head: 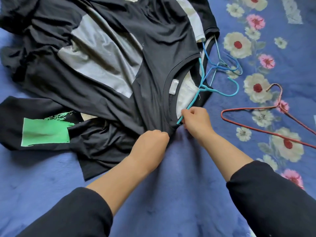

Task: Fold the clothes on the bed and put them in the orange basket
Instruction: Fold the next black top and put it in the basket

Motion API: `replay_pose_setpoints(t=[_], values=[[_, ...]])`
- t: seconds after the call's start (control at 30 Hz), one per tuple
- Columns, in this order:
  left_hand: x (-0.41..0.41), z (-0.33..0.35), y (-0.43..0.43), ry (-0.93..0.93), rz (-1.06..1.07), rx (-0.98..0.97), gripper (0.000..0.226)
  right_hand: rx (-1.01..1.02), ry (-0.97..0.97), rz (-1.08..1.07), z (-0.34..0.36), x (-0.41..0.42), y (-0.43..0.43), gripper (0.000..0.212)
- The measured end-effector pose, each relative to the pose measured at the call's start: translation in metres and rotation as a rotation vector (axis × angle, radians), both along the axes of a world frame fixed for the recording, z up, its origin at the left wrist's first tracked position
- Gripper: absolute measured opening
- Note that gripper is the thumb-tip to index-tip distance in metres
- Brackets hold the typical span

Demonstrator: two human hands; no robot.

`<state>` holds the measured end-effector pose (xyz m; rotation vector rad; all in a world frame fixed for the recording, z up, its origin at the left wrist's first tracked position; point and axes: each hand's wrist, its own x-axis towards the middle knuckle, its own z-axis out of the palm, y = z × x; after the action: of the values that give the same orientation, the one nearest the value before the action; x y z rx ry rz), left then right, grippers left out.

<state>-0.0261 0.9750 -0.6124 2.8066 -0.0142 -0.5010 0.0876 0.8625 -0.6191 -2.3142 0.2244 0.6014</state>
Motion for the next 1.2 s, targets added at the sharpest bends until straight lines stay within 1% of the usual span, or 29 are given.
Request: replay_pose_setpoints(t=[0.13,0.2,0.27,0.3,0.33,0.37,0.43,0.47,0.53,0.6,0.67,0.73,0.77,0.8,0.87,0.93,0.97,1.03,1.1,1.13,1.2], values=[[-0.020,0.010,0.016,0.109,0.039,-0.030,0.009,0.078,-0.006,-0.090,0.020,0.010,0.004,0.021],[-0.031,0.014,0.027,0.167,0.030,-0.006,0.006,0.249,0.029,-0.226,0.036,0.024,0.012,0.026],[-0.043,0.021,0.039,0.218,0.017,0.050,0.013,0.419,0.044,-0.369,0.058,0.039,0.016,0.026],[-0.047,0.025,0.046,0.211,0.045,0.065,0.018,0.418,0.032,-0.390,0.066,0.046,0.013,0.025],[-0.049,0.027,0.054,0.181,0.094,0.051,0.019,0.394,0.040,-0.371,0.071,0.052,0.007,0.024],[-0.048,0.029,0.061,0.121,0.160,-0.003,0.018,0.354,0.050,-0.334,0.073,0.056,0.000,0.023],[-0.044,0.033,0.066,-0.030,0.303,-0.197,0.017,0.255,0.054,-0.270,0.072,0.051,-0.019,0.024],[-0.041,0.036,0.063,-0.109,0.349,-0.268,0.018,0.175,0.025,-0.216,0.068,0.043,-0.031,0.027],[-0.032,0.047,0.050,-0.224,0.469,-0.380,0.020,-0.048,-0.077,-0.063,0.058,0.023,-0.063,0.038],[-0.022,0.054,0.034,-0.249,0.677,-0.492,0.020,-0.263,-0.136,0.094,0.048,0.004,-0.106,0.040],[-0.011,0.056,0.026,-0.225,0.885,-0.611,0.017,-0.458,-0.054,0.224,0.039,-0.005,-0.147,0.031],[0.004,0.053,0.018,-0.213,1.018,-0.726,0.009,-0.695,0.034,0.285,0.040,-0.003,-0.188,0.028],[0.010,0.052,0.014,-0.209,1.050,-0.739,0.011,-0.765,0.045,0.273,0.044,0.001,-0.207,0.027],[0.015,0.051,0.012,-0.204,1.056,-0.709,0.017,-0.790,0.044,0.249,0.049,0.006,-0.221,0.026],[0.018,0.051,0.012,-0.195,0.998,-0.623,0.025,-0.810,0.033,0.201,0.054,0.019,-0.248,0.026],[0.020,0.049,0.013,-0.197,0.939,-0.580,0.020,-0.849,0.025,0.139,0.059,0.034,-0.266,0.027],[0.021,0.050,0.014,-0.191,0.927,-0.569,0.018,-0.861,-0.008,0.083,0.061,0.042,-0.269,0.027],[0.023,0.048,0.014,-0.178,0.886,-0.565,0.023,-0.803,-0.116,-0.083,0.063,0.062,-0.265,0.033],[0.022,0.047,0.011,-0.155,0.849,-0.560,0.021,-0.683,-0.232,-0.156,0.059,0.075,-0.244,0.040],[0.021,0.045,0.010,-0.133,0.831,-0.545,0.020,-0.622,-0.252,-0.107,0.053,0.076,-0.229,0.042],[0.016,0.041,0.008,-0.085,0.802,-0.518,0.018,-0.507,-0.242,0.104,0.033,0.063,-0.197,0.047]])
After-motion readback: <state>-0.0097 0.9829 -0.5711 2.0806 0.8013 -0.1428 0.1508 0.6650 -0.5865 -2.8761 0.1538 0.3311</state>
